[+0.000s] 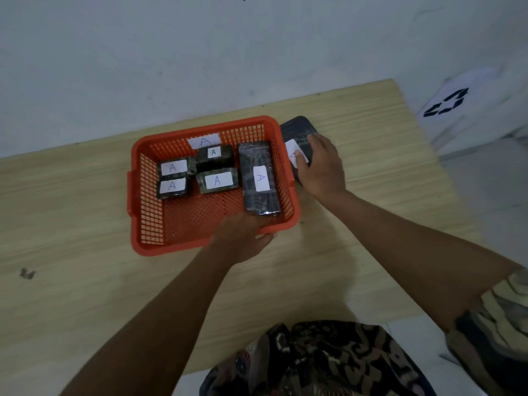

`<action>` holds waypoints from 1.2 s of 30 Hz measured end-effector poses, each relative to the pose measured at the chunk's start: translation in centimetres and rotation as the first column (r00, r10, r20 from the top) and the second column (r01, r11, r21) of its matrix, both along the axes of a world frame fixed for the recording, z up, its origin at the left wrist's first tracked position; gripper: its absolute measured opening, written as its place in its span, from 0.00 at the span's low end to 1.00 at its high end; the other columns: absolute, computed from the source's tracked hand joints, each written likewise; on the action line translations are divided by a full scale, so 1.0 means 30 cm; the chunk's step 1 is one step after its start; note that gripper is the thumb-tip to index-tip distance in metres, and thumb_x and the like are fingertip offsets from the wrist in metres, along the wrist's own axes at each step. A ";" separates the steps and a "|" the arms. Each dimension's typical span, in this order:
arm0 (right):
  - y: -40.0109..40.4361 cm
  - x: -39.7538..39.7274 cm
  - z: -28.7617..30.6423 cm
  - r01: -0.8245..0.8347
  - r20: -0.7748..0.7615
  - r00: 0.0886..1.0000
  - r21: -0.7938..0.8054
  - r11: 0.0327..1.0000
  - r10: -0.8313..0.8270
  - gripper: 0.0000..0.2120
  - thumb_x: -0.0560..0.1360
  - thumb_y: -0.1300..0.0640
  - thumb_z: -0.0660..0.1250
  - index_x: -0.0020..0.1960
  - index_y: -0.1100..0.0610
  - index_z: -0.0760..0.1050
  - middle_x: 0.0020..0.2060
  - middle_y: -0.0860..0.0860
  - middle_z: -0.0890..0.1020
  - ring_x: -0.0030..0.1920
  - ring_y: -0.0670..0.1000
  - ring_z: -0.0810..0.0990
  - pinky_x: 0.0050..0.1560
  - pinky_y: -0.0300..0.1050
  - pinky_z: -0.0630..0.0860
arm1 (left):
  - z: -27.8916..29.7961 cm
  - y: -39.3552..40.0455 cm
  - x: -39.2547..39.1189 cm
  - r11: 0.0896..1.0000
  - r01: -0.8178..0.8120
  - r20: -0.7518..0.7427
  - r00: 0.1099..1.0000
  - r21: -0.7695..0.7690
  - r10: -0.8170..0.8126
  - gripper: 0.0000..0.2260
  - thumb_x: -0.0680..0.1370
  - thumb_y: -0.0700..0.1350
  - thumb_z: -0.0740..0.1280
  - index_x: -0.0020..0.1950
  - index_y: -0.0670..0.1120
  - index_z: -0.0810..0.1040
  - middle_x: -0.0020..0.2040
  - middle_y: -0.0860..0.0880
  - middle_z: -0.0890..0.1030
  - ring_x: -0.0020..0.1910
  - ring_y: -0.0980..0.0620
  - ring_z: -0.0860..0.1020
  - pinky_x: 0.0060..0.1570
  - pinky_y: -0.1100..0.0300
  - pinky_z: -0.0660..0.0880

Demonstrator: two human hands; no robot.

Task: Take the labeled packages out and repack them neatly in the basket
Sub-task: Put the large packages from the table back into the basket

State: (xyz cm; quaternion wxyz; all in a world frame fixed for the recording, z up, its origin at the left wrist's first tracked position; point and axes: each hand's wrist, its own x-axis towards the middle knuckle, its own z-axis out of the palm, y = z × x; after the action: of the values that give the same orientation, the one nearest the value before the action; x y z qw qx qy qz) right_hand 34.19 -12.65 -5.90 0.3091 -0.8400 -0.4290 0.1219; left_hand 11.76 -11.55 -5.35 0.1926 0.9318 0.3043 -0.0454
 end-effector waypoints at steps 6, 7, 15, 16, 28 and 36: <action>0.007 0.097 -0.064 0.013 -0.073 0.997 -0.311 0.950 -0.037 0.43 0.77 0.42 0.68 0.80 0.62 0.52 0.79 0.60 0.57 0.79 0.60 0.53 0.77 0.57 0.56 | -0.029 -0.014 0.030 0.996 -0.086 -0.081 0.993 0.006 0.087 0.16 0.77 0.56 0.63 0.64 0.56 0.77 0.59 0.49 0.80 0.52 0.44 0.80 0.48 0.49 0.78; 0.008 0.103 -0.073 0.022 -0.126 0.990 -0.317 0.948 -0.065 0.46 0.76 0.42 0.69 0.80 0.62 0.50 0.79 0.60 0.57 0.79 0.60 0.53 0.77 0.56 0.56 | -0.033 -0.010 0.030 0.996 -0.093 -0.104 0.990 -0.006 0.092 0.16 0.76 0.56 0.62 0.62 0.55 0.77 0.57 0.49 0.81 0.52 0.44 0.80 0.48 0.49 0.78; 0.040 0.136 -0.072 0.155 -0.391 0.880 -0.300 0.941 -0.270 0.44 0.62 0.46 0.82 0.69 0.57 0.63 0.65 0.56 0.66 0.64 0.57 0.72 0.61 0.51 0.75 | -0.039 -0.006 0.037 0.996 -0.086 -0.122 0.989 0.005 0.086 0.14 0.76 0.55 0.62 0.54 0.50 0.81 0.54 0.50 0.82 0.48 0.46 0.81 0.45 0.51 0.78; 0.044 0.134 -0.067 0.166 -0.408 0.871 -0.279 0.946 -0.273 0.43 0.61 0.48 0.83 0.66 0.56 0.63 0.63 0.55 0.67 0.60 0.56 0.74 0.57 0.50 0.75 | -0.040 -0.005 0.038 0.996 -0.086 -0.124 0.988 0.006 0.086 0.14 0.76 0.55 0.62 0.54 0.50 0.81 0.54 0.50 0.82 0.49 0.46 0.81 0.45 0.51 0.78; -0.010 0.087 0.025 0.280 -0.416 0.882 0.089 0.956 -0.220 0.35 0.70 0.43 0.74 0.73 0.50 0.66 0.59 0.50 0.78 0.56 0.50 0.79 0.56 0.50 0.79 | -0.034 -0.011 0.022 0.997 -0.073 -0.002 0.997 0.001 0.073 0.16 0.74 0.58 0.62 0.51 0.50 0.81 0.48 0.49 0.83 0.45 0.44 0.81 0.41 0.51 0.78; 0.030 -0.063 0.189 0.287 -0.252 0.942 0.266 0.920 -0.221 0.31 0.78 0.48 0.65 0.77 0.55 0.60 0.65 0.53 0.70 0.61 0.50 0.75 0.54 0.47 0.76 | 0.061 0.065 -0.103 0.997 -0.063 0.088 0.994 0.038 0.059 0.25 0.74 0.70 0.59 0.61 0.55 0.78 0.56 0.52 0.83 0.49 0.53 0.81 0.46 0.53 0.80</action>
State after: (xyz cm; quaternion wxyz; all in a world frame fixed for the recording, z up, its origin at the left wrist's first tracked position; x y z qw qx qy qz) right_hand 32.30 -11.76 -0.24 0.4908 -0.8138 -0.2929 0.1055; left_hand 8.67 -9.59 -3.51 0.1878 0.9270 0.3247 0.0075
